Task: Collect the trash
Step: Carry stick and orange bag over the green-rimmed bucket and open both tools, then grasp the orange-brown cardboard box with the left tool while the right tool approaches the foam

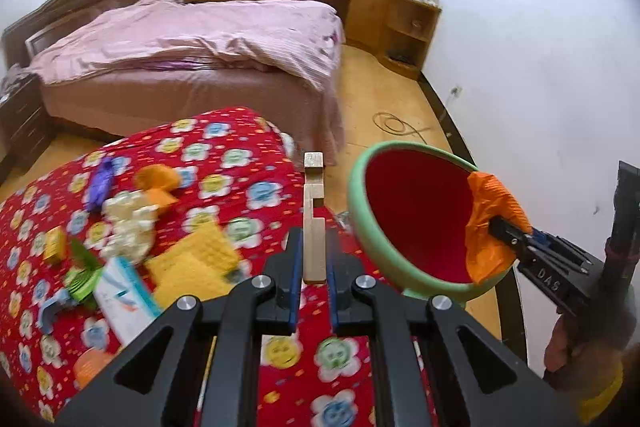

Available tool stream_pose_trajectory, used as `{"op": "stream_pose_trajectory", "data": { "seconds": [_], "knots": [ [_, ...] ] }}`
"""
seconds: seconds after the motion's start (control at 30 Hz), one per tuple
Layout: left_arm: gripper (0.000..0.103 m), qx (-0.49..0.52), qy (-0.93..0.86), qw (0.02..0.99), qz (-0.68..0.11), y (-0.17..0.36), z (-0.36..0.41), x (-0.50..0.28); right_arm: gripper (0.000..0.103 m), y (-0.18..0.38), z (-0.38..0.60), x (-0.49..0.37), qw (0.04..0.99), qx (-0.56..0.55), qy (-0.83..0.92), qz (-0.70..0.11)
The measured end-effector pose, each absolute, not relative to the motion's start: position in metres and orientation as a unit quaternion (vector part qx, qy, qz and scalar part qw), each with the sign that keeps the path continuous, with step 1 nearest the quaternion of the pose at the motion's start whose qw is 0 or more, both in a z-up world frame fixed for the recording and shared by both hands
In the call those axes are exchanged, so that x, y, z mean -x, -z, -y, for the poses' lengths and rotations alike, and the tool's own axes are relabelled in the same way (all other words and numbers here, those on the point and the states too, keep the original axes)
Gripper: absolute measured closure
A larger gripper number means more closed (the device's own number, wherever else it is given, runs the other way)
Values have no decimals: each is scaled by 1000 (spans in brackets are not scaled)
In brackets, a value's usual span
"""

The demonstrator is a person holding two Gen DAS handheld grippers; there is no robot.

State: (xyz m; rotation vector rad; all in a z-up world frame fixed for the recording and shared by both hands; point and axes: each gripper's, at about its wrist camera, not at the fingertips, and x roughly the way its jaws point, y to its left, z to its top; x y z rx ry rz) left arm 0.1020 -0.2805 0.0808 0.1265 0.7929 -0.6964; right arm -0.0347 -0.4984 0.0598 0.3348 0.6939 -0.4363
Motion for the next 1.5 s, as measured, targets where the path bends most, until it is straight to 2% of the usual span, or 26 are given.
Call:
{"op": "stream_pose_trajectory", "data": {
  "seconds": [0.43, 0.57, 0.67, 0.77, 0.83, 0.9, 0.97, 1.33, 1.5],
  "knots": [
    [94, -94, 361, 841, -392, -56, 350, -110, 74, -37, 528, 23, 889, -179, 231, -352],
    [94, -102, 372, 834, -393, -51, 366, -111, 64, -33, 531, 20, 888, -183, 231, -354],
    [94, -101, 377, 835, -389, -50, 372, -110, 52, -33, 534, 23, 889, -186, 232, -348],
    [94, -100, 387, 834, -380, -52, 376, -110, 50, -37, 533, 25, 891, -180, 238, -343],
    [91, -102, 391, 833, -377, -54, 378, -109, 47, -39, 534, 29, 892, -176, 242, -339],
    [77, -101, 389, 834, -378, -55, 376, -110, 46, -40, 534, 31, 892, -176, 242, -337],
    [72, -95, 385, 836, -378, -56, 374, -110, 46, -41, 533, 32, 893, -177, 241, -336],
    [72, -65, 349, 852, -385, -68, 330, -109, 43, -60, 516, 46, 900, -187, 228, -322],
    [70, -53, 330, 860, -386, -75, 301, -102, 38, -69, 498, 54, 904, -194, 216, -313]
  ]
}}
